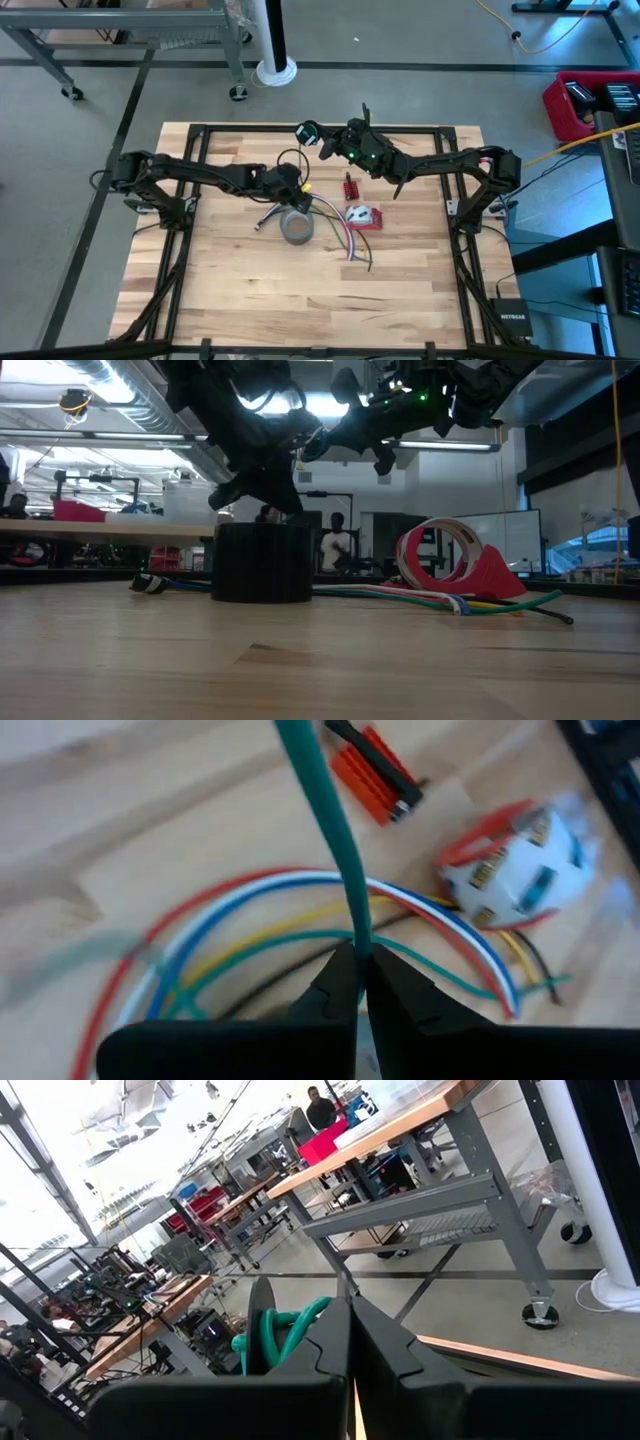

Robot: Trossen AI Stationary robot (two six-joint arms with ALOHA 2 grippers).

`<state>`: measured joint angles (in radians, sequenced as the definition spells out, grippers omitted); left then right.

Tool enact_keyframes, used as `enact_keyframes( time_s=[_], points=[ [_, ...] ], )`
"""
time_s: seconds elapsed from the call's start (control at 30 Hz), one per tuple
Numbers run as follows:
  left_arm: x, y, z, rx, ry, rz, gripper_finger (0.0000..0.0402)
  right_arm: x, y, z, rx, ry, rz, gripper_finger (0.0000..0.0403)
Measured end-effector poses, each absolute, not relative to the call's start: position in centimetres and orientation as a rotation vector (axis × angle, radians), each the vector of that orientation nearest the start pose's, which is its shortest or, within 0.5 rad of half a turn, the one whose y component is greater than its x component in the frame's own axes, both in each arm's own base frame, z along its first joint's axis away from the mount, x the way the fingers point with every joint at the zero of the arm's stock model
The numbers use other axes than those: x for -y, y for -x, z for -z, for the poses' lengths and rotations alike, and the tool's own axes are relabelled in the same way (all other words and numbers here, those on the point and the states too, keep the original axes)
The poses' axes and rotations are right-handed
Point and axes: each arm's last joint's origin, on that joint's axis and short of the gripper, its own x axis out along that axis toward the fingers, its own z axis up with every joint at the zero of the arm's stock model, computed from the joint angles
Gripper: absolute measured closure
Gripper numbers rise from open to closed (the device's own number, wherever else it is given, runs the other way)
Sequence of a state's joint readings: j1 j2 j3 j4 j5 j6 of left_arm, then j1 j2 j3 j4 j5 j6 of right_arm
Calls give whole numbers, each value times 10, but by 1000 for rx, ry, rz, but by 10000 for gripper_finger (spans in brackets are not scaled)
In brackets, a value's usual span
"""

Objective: Coil cords
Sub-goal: Coil the green wire onto the black spool

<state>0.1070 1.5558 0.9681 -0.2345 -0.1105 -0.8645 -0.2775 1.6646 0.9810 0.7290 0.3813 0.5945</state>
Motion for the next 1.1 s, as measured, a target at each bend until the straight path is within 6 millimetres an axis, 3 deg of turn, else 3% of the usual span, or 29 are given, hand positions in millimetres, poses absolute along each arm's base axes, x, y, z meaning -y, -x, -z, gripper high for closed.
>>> enact_keyframes(
  time_s=[0.53,1.1],
  points=[
    [-35,-338,-263,-614,759,-314,401,110,-350,-253,143,-572,643,395],
    [-30,-344,-282,-605,708,-151,401,109,-351,-252,121,-575,607,395]
  ],
)
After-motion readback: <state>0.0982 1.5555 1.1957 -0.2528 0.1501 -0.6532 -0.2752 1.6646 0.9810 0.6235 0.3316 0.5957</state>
